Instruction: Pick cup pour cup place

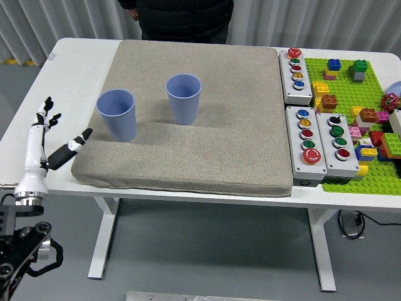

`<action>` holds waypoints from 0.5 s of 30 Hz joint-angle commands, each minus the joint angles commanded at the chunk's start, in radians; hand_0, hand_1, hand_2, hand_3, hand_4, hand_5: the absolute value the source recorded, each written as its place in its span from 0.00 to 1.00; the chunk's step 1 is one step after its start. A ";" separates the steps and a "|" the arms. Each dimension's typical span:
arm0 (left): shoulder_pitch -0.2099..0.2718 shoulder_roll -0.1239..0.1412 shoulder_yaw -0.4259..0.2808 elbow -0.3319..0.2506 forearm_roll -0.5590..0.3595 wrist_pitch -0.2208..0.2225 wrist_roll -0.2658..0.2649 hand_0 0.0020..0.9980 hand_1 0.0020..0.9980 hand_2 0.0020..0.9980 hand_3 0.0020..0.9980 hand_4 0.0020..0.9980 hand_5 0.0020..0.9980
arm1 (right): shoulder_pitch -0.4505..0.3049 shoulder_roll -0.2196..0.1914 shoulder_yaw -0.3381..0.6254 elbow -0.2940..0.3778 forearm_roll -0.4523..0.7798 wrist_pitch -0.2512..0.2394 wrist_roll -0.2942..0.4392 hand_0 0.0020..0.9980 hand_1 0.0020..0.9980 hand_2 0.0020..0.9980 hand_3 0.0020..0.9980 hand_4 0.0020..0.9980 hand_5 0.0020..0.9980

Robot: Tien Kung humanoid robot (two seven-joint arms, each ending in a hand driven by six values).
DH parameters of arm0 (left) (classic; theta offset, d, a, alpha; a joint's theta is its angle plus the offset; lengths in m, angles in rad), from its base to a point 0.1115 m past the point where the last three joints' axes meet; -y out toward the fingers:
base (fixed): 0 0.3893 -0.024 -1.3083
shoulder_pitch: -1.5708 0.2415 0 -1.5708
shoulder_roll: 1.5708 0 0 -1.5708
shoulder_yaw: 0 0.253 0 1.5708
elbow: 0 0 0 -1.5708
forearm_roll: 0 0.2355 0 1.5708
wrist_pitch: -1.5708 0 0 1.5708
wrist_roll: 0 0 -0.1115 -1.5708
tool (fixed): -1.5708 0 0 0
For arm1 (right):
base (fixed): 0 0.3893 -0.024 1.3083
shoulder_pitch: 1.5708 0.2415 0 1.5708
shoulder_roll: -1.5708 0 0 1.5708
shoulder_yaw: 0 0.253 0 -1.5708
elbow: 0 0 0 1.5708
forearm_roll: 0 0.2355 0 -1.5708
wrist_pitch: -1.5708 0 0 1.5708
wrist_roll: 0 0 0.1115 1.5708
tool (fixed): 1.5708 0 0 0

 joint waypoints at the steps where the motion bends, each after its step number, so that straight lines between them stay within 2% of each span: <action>1: -0.005 0.006 -0.025 -0.016 -0.034 -0.032 0.019 0.70 0.70 0.84 0.86 0.96 0.76 | 0.000 0.000 0.000 0.000 0.000 0.000 0.000 0.69 0.66 0.61 0.62 0.00 0.40; 5: -0.048 0.044 -0.104 -0.047 -0.181 -0.154 0.078 0.70 0.70 0.84 0.86 0.96 0.76 | -0.003 0.000 -0.005 0.000 0.007 -0.003 0.000 0.69 0.66 0.61 0.62 0.00 0.40; 6: -0.066 0.054 -0.126 -0.041 -0.226 -0.187 0.095 0.71 0.71 0.86 0.87 0.94 1.00 | -0.004 -0.001 -0.007 0.000 0.009 -0.003 0.001 0.69 0.66 0.61 0.62 0.00 0.40; 8: -0.087 0.064 -0.153 -0.032 -0.302 -0.235 0.120 0.71 0.71 0.86 0.87 0.94 1.00 | -0.004 -0.001 -0.010 0.000 0.012 -0.004 0.002 0.69 0.66 0.61 0.62 0.00 0.40; 9: -0.110 0.077 -0.173 -0.020 -0.348 -0.274 0.148 0.71 0.71 0.86 0.87 0.94 1.00 | -0.003 -0.001 -0.009 0.000 0.011 -0.004 0.001 0.69 0.66 0.61 0.62 0.00 0.40; 10: -0.118 0.080 -0.180 -0.016 -0.385 -0.295 0.159 0.71 0.71 0.86 0.87 0.94 1.00 | -0.003 -0.001 -0.009 0.000 0.011 -0.004 0.001 0.69 0.66 0.61 0.62 0.00 0.40; 11: -0.140 0.095 -0.193 -0.002 -0.420 -0.317 0.176 0.71 0.71 0.86 0.87 0.94 1.00 | -0.003 0.000 -0.010 0.000 0.011 -0.005 0.000 0.69 0.66 0.61 0.62 0.00 0.40; 12: -0.161 0.105 -0.202 0.008 -0.447 -0.335 0.186 0.72 0.73 0.86 0.87 0.84 1.00 | -0.003 0.000 -0.011 0.000 0.012 -0.005 0.000 0.69 0.66 0.61 0.62 0.00 0.40; 15: -0.213 0.136 -0.219 0.044 -0.512 -0.364 0.203 0.72 0.73 0.86 0.87 0.84 1.00 | -0.003 -0.001 -0.014 0.000 0.016 -0.006 0.001 0.69 0.66 0.61 0.62 0.00 0.40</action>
